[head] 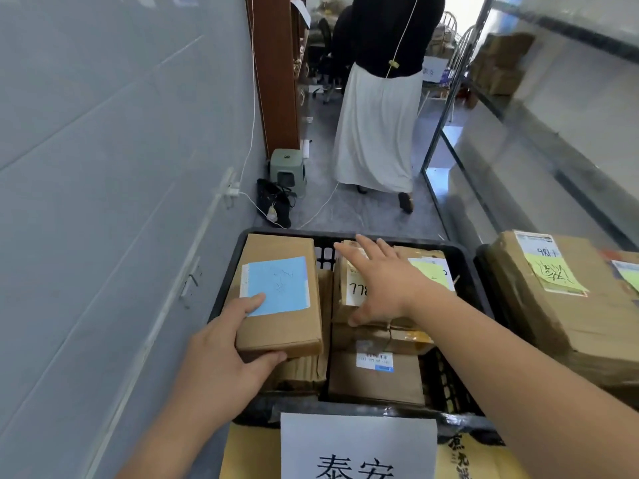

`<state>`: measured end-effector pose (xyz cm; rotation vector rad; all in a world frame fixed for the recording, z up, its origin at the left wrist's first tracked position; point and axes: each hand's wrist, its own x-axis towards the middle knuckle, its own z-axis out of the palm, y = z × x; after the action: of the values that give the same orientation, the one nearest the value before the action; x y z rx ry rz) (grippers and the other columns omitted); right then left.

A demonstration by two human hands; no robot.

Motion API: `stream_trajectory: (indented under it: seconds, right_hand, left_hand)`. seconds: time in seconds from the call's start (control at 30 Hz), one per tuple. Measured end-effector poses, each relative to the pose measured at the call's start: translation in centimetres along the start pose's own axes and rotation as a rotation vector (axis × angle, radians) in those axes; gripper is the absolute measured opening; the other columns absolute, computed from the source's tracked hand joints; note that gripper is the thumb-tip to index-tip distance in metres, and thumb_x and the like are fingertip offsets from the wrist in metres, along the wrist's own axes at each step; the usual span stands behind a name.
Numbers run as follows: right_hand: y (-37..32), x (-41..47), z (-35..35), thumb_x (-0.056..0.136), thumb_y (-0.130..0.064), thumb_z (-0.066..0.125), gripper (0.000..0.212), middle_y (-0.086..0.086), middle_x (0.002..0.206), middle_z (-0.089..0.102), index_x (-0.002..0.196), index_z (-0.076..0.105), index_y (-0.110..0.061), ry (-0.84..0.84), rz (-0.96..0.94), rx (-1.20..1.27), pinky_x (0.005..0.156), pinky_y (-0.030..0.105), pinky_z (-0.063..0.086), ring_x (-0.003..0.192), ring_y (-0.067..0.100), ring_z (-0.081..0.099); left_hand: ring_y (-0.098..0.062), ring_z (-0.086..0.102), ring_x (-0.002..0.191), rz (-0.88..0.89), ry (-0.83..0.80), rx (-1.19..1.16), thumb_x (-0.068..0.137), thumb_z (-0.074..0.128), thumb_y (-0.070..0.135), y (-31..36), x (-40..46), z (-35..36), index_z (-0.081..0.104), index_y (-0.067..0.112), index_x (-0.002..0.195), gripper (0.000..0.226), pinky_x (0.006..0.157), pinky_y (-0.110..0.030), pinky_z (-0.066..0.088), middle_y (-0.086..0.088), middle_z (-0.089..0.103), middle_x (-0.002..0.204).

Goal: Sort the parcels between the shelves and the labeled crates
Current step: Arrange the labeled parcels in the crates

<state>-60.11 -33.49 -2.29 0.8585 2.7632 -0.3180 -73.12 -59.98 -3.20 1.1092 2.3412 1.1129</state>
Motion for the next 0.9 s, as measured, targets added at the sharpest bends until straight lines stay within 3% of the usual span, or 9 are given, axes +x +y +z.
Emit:
stream_trajectory:
  seconds: [0.1,0.23,0.33,0.53,0.7,0.83,0.9]
  right_hand:
    - [-0.2,-0.9,1.4,0.073,-0.063,0.079,0.119,-0.001,0.173,-0.004,0.161,0.0,-0.044,0.01,0.004,-0.039,0.125,0.059,0.011,0.157,0.037,-0.002]
    - [-0.6,-1.4,2.5,0.084,-0.048,0.075,0.106,-0.008,0.172,-0.008,0.16,0.001,-0.048,0.018,0.024,0.021,0.122,0.061,0.023,0.158,0.033,-0.006]
    - [-1.0,-1.9,2.8,0.089,-0.037,0.073,0.099,-0.01,0.172,-0.01,0.159,0.004,-0.052,0.004,0.003,0.061,0.12,0.061,0.028,0.157,0.032,-0.011]
    - [-0.9,-5.0,3.5,0.096,-0.039,0.066,0.087,-0.009,0.172,-0.007,0.159,0.007,-0.05,0.021,-0.053,0.085,0.122,0.064,0.021,0.157,0.032,-0.013]
    - [-0.4,-9.6,5.0,0.1,-0.049,0.057,0.083,-0.012,0.172,-0.009,0.16,0.001,-0.047,0.022,-0.073,0.101,0.122,0.062,0.023,0.157,0.028,-0.014]
    - [0.2,-13.1,5.7,0.102,-0.047,0.054,0.079,-0.015,0.171,-0.011,0.16,0.001,-0.048,-0.006,-0.08,0.113,0.121,0.061,0.019,0.157,0.024,-0.017]
    - [0.2,-14.3,5.8,0.103,-0.046,0.053,0.078,-0.015,0.171,-0.012,0.16,0.001,-0.048,-0.013,-0.081,0.12,0.123,0.06,0.016,0.157,0.023,-0.018]
  left_hand:
    - [-0.003,0.054,0.103,0.004,-0.013,0.012,0.069,0.092,0.03,0.4,0.0,0.6,0.041,0.059,0.121,0.079,0.072,-0.006,0.041,0.017,0.054,0.123]
    - [-0.01,0.055,0.11,0.004,-0.036,0.022,0.07,0.091,0.031,1.1,0.2,1.1,0.037,0.064,0.12,0.081,0.084,-0.019,0.049,0.015,0.051,0.131]
    - [-0.007,0.051,0.112,0.011,-0.018,0.043,0.07,0.092,0.03,1.4,0.3,1.3,0.04,0.058,0.124,0.08,0.08,-0.011,0.042,0.019,0.049,0.131]
    - [-0.009,0.051,0.113,0.017,-0.003,0.063,0.07,0.091,0.027,2.2,1.0,1.8,0.045,0.05,0.132,0.08,0.078,-0.008,0.039,0.018,0.048,0.13]
    - [-0.018,0.052,0.121,0.009,-0.029,0.095,0.071,0.091,0.03,3.6,2.6,3.0,0.044,0.05,0.136,0.082,0.099,-0.036,0.047,0.01,0.053,0.136]
    - [-0.02,0.052,0.12,-0.012,-0.038,0.102,0.071,0.09,0.035,4.5,4.3,4.4,0.043,0.049,0.135,0.08,0.1,-0.043,0.047,0.006,0.054,0.138]
    - [-0.019,0.048,0.119,-0.009,-0.085,0.143,0.076,0.087,0.035,5.1,4.9,5.3,0.041,0.045,0.138,0.078,0.097,-0.039,0.044,0.005,0.052,0.141]
